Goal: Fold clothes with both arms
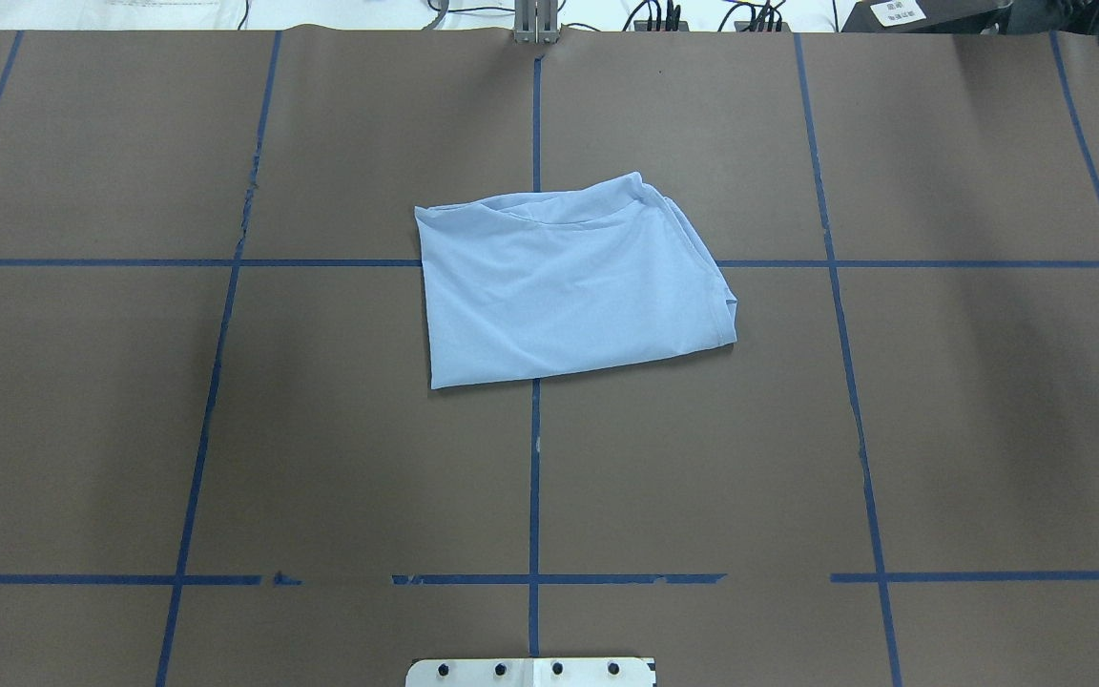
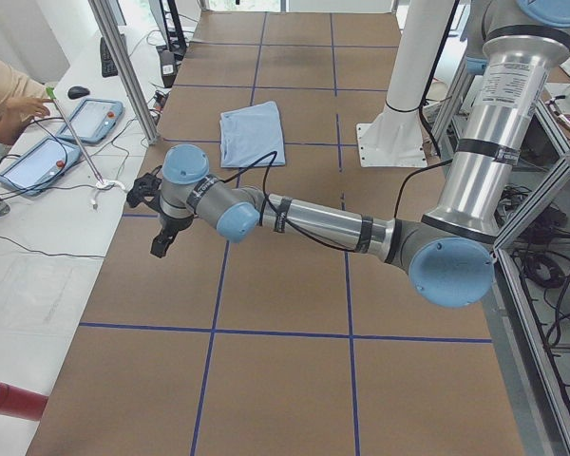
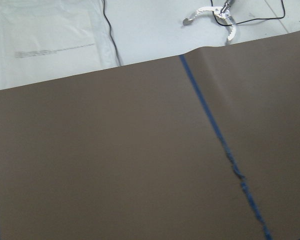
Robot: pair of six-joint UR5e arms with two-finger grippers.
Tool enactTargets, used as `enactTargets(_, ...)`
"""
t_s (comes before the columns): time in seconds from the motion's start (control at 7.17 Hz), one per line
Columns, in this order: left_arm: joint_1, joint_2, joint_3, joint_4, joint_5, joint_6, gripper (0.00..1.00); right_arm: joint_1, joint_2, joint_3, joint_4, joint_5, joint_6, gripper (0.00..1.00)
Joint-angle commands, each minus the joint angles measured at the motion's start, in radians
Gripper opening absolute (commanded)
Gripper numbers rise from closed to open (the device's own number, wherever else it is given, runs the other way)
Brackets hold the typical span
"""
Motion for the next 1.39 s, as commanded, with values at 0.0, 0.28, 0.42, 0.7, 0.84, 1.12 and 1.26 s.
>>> enactTargets(0.0,-0.048,0.037,-0.1,0.242,0.001,0.124,1.0,0.014,-0.169,0.17,-0.053,0.042,-0.038,1.0)
enactTargets(0.28,-0.048,0.083,-0.125,0.241,-0.012,0.121,1.0,0.012,-0.191,0.168,-0.047,0.066,-0.024,1.0)
enactTargets(0.42,-0.048,0.097,-0.131,0.238,-0.013,0.119,1.0,0.006,-0.188,0.162,-0.047,0.061,-0.024,1.0)
enactTargets(0.7,-0.045,0.194,-0.133,0.225,-0.033,0.119,1.0,-0.003,-0.195,0.105,-0.041,0.061,-0.024,1.0)
enactTargets(0.84,-0.043,0.235,-0.133,0.207,-0.041,0.124,1.0,-0.006,-0.203,0.067,-0.041,0.063,-0.026,1.0)
enactTargets(1.12,-0.04,0.272,-0.131,0.196,-0.158,0.124,1.0,-0.006,-0.237,0.053,-0.021,0.067,-0.03,1.0)
enactTargets(1.26,-0.038,0.272,-0.13,0.198,-0.159,0.124,1.0,-0.006,-0.237,0.053,-0.016,0.067,-0.03,1.0)
